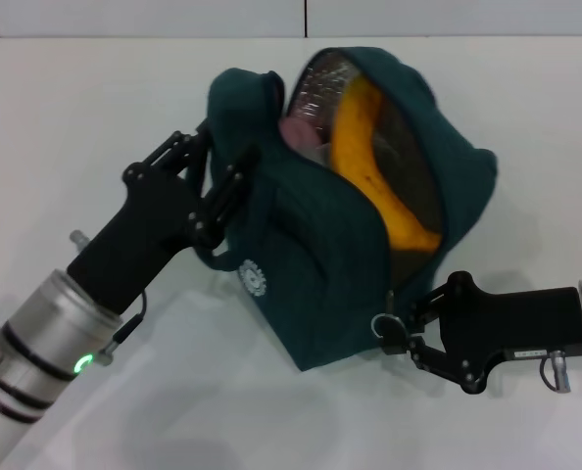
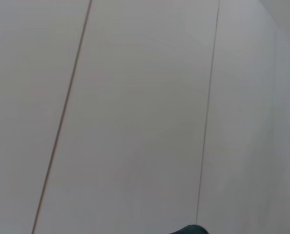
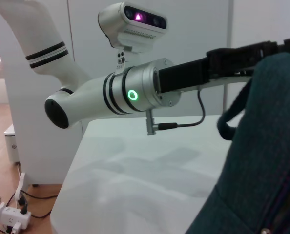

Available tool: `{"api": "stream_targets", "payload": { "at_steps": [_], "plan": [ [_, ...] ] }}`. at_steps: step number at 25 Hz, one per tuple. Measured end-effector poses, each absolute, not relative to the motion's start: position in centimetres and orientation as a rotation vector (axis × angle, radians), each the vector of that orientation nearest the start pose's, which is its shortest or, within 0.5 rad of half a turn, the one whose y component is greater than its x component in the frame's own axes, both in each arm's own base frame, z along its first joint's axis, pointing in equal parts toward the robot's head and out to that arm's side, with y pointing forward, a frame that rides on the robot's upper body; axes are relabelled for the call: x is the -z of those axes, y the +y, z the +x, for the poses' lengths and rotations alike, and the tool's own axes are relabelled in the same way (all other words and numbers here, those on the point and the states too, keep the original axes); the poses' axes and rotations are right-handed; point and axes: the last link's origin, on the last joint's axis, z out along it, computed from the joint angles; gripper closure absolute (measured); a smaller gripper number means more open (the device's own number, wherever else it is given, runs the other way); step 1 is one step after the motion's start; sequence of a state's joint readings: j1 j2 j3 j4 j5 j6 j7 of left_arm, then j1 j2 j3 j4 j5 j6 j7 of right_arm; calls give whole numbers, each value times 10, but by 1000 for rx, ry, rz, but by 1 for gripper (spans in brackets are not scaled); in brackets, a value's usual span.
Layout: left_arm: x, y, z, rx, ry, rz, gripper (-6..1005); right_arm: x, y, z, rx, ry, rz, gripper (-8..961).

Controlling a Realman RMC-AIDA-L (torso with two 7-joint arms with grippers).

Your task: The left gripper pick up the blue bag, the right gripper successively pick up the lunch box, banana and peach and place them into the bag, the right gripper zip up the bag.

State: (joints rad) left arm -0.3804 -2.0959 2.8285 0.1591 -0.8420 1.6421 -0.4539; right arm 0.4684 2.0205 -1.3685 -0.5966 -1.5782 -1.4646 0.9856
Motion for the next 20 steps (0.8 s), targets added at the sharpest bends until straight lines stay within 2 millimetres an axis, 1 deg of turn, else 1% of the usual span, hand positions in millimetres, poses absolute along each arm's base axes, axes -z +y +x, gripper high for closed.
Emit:
{"api": "stream_targets", "payload": {
  "at_steps": [4, 11, 18, 20],
  "plan": [
    [52, 252, -263, 1316, -468, -1968, 480, 56, 295, 239, -648, -41, -2998, 861],
    [46, 268, -264, 1376, -615, -2022, 436, 57, 298, 236, -646, -55, -3003, 861],
    [28, 280, -280, 1401, -783, -1970, 392, 59, 297, 231, -682, -68, -2996, 861],
    [26, 282, -283, 1394, -815, -1960, 317, 60, 297, 228, -696, -77, -2996, 861]
  ]
}}
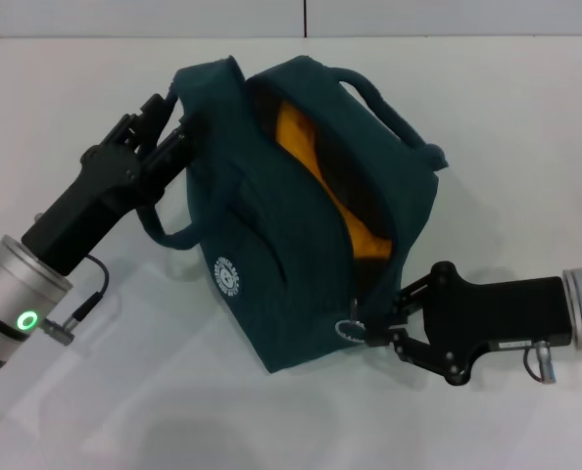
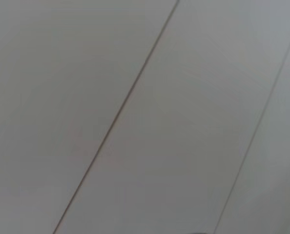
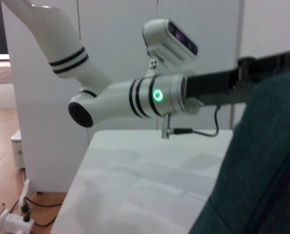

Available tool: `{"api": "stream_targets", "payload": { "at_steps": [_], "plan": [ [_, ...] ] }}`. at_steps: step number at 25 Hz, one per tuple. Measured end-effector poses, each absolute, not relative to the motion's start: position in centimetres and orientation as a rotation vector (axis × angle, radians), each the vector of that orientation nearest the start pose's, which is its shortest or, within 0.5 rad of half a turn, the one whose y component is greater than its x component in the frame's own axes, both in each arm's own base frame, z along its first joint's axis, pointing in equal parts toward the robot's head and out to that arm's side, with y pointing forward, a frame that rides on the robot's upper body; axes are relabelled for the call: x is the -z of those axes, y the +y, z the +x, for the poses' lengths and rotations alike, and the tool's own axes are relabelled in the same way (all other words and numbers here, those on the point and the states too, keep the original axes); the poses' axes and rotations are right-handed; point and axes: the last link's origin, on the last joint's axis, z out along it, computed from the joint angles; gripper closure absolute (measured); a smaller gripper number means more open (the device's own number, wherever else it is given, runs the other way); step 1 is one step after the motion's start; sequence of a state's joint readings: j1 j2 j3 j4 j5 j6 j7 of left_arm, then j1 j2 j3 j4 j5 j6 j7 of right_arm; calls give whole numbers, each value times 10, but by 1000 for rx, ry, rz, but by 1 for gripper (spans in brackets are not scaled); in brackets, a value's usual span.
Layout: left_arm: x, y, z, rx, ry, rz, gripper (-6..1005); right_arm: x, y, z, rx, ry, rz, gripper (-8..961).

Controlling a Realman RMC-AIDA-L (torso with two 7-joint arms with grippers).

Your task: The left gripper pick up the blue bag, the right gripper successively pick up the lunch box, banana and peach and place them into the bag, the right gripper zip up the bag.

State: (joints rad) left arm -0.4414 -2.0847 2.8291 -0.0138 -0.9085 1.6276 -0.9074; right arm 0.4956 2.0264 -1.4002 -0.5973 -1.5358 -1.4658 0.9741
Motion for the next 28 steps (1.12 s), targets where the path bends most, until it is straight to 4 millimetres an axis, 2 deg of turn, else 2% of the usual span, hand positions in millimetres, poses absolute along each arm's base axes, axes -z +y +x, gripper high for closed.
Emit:
{"api": "stream_targets", "payload": {
  "at_steps": [3, 7, 10, 11, 13, 17, 22, 28],
  "plan": [
    [25, 285, -285, 1391, -859, -1965, 204, 60, 299, 222, -715, -105, -2998, 861],
    [24, 281, -286, 1407, -856, -1968, 148, 60, 301, 219, -720, -118, -2997, 861],
    [10, 268, -285, 1488, -789, -1974, 106, 58, 302, 216, -735, -120, -2997, 861],
    [10, 268, -285, 1488, -789, -1974, 107, 58, 302, 216, -735, -120, -2997, 861],
    [1, 257, -288, 1524, -751, -1973, 109, 57, 306, 210, -743, -146, -3003, 861],
    [-3, 236, -299, 1489, -711, -1961, 114, 57, 309, 204, -747, -178, -3000, 860],
    [1, 204, -309, 1382, -607, -2092, 218, 55, 312, 193, -751, -262, -2994, 860],
    [17, 167, -319, 1224, -467, -2231, 407, 54, 318, 187, -735, -308, -2975, 860]
  ]
}}
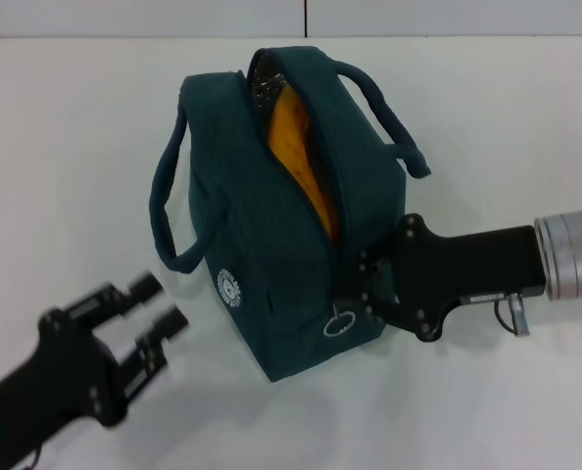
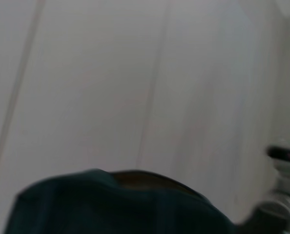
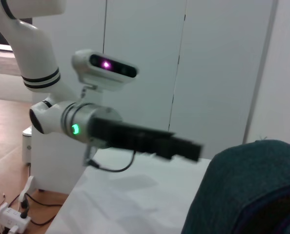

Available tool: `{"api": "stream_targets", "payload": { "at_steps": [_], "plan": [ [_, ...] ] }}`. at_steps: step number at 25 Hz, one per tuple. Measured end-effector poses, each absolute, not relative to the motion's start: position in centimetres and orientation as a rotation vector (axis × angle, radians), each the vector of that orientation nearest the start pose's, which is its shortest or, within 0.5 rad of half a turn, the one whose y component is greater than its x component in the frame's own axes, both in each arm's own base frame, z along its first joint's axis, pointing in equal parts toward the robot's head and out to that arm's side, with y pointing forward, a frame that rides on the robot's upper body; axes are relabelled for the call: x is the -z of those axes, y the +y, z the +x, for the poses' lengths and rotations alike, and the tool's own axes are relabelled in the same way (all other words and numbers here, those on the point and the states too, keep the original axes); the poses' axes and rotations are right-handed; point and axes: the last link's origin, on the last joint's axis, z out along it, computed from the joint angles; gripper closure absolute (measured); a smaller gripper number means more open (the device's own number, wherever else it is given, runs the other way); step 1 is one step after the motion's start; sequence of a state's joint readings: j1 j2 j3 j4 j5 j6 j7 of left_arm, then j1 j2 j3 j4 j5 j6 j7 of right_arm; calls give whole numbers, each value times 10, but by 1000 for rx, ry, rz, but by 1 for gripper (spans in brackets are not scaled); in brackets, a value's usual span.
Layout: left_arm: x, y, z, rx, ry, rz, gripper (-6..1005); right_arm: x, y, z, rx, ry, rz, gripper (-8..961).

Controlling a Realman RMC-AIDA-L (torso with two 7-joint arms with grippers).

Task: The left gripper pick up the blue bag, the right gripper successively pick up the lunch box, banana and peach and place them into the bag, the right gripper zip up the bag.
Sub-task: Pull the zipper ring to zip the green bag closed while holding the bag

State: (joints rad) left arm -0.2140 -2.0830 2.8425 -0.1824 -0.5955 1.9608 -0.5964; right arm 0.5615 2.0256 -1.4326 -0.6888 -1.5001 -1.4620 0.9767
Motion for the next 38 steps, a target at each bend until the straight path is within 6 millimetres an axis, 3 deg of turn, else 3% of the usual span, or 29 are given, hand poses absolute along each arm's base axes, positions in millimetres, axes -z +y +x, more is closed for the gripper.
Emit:
{"api": "stream_targets", "payload": {
  "at_steps": [5, 15, 25, 38],
  "plan": [
    [23, 160, -321, 1177, -438, -2322, 587, 52, 322, 180, -756, -332, -2956, 860],
    [57, 183, -315, 1067, -504, -2420, 593, 55, 321, 176, -807, -343, -2917, 860],
    [67, 204, -303, 1074, -495, -2445, 599, 61, 315, 179, -854, -343, -2901, 860],
    [73, 192, -310, 999, -501, -2555, 635, 60, 315, 178, -872, -340, -2880, 860]
  ]
}}
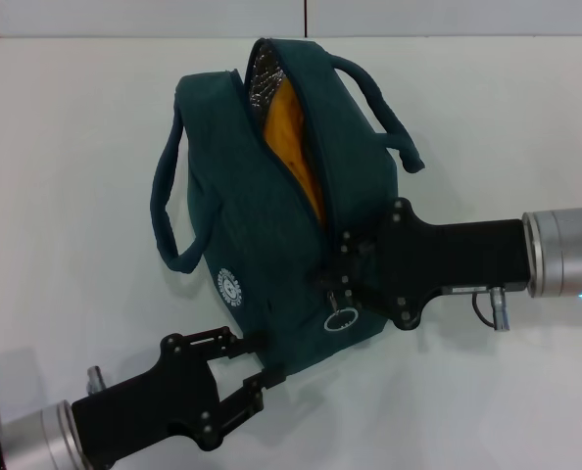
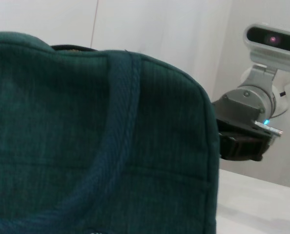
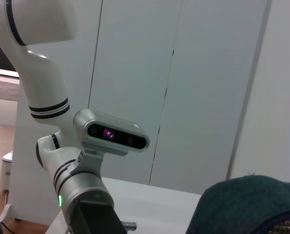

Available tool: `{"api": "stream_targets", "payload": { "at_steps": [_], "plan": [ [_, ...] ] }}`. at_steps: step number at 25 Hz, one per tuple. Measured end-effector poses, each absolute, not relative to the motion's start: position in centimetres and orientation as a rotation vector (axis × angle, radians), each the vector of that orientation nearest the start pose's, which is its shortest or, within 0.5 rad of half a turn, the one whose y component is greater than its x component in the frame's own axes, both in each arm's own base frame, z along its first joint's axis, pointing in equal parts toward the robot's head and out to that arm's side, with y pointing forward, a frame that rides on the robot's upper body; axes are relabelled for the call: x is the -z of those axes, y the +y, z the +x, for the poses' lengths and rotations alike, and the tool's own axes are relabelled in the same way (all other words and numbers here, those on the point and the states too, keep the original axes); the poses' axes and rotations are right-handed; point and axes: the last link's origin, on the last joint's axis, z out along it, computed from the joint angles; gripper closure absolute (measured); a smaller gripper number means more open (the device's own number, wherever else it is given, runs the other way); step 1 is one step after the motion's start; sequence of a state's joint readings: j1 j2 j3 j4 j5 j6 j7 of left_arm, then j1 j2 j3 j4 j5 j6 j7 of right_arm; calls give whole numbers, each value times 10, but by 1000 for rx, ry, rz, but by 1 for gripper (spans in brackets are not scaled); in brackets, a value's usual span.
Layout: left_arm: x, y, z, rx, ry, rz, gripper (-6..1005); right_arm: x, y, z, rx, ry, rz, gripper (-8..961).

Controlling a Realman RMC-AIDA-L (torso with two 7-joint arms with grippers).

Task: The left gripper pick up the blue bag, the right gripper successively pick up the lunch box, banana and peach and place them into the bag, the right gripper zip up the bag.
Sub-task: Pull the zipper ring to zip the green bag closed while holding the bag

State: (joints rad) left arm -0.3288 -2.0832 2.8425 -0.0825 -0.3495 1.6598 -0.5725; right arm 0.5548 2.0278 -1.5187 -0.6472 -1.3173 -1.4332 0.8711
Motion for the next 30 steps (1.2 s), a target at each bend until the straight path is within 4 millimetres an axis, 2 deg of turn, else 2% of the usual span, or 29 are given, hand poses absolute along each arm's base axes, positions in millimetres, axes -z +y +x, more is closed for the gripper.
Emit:
{"api": "stream_targets", "payload": {
  "at_steps": [6, 14, 23, 30],
  "plan": [
    [79, 193, -307, 999, -509, -2557, 659, 60, 319, 174, -871, -346, -2870, 861],
    [88, 204, -301, 990, -527, -2520, 692, 63, 319, 174, -866, -338, -2870, 860],
    [85, 206, -297, 1028, -530, -2518, 729, 63, 321, 174, -859, -332, -2857, 860],
    [74, 217, -300, 1048, -552, -2417, 759, 67, 323, 170, -875, -340, -2801, 860]
  ]
}}
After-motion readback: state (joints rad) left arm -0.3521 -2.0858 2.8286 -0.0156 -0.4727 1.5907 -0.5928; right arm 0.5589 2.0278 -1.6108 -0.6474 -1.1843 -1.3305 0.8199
